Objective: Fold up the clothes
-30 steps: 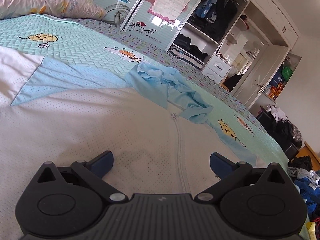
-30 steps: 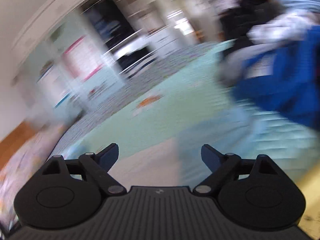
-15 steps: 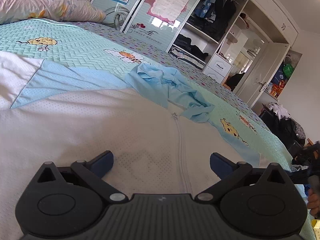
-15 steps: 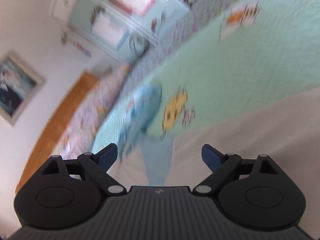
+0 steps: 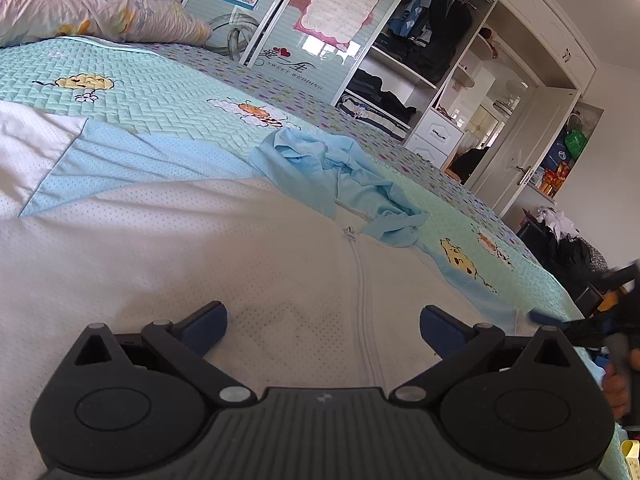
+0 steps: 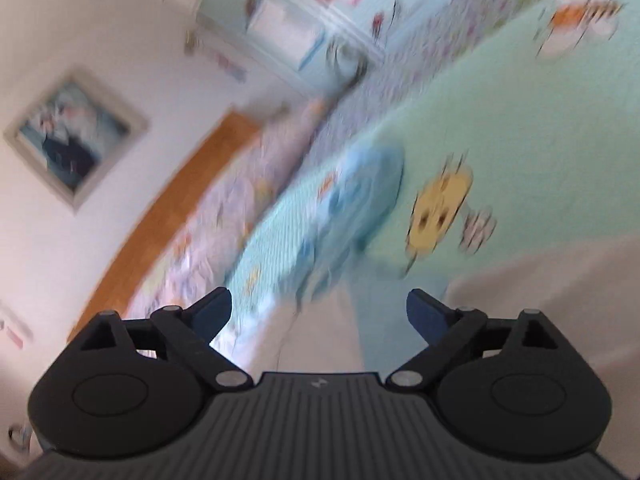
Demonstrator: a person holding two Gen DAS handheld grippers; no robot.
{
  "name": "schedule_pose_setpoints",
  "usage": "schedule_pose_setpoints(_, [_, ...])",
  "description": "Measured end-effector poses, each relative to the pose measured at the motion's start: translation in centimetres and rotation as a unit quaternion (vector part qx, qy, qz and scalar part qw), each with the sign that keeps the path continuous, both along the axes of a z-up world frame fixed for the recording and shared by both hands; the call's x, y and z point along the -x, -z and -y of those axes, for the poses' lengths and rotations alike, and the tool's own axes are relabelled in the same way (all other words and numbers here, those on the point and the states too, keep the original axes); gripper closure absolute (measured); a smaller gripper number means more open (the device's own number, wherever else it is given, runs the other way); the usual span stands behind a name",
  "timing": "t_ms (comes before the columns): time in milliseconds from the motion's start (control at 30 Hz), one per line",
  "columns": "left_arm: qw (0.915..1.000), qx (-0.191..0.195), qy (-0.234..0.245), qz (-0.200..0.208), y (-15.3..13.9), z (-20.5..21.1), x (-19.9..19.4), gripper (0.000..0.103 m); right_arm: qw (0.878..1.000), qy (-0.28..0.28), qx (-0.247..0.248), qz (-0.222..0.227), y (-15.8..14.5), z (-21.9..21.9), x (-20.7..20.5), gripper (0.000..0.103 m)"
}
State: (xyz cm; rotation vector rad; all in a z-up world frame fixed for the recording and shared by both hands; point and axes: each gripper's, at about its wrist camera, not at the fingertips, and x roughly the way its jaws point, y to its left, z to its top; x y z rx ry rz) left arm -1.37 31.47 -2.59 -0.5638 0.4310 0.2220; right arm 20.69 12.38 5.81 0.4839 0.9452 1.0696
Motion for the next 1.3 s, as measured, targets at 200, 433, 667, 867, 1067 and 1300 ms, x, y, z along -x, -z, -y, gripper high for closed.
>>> schedule_pose_setpoints(200, [1.0, -0.007, -0.001, -0.006, -0.1, 0.2, -0.3, 0.001, 0.988, 0.145, -0.043, 0.008, 0.7, 1.4, -2.8, 0.015])
schedule_pose_setpoints(433, [0.9992, -0.033, -0.005, -0.024, -0.3, 1.0, -0.7, 0.001, 0.985, 0.17, 0.033, -0.004, 0.1, 6.3, 0.2, 0.011])
schedule_pose_setpoints(667, [0.9975, -0.028, 0.009, -0.064, -2.8, 0.3, -1.1, 0.002, 0.957, 0.264, -0.117, -0.031, 2.7, 6.4, 2.8, 0.01])
schedule_pose_setpoints(867, [0.9914, 0.04, -0.057, -0.111, -4.5, -9.8, -0.8, 0.002, 0.95, 0.174, -0.236, -0.11, 5.8, -1.7, 12.3, 0.0])
schedule_pose_setpoints(1067, [0.9852, 0.083, -0.024, -0.148, -3.2, -19.4, -2.5, 0.002, 0.955, 0.107, -0.262, -0.088, 7.7, -4.8, 14.0, 0.004])
schedule_pose_setpoints(1300, [0.9756, 0.206, -0.04, -0.063, -6.1, -26.0, -1.3, 0.001, 0.96, 0.06, -0.27, -0.041, 7.9, -4.6, 14.3, 0.003])
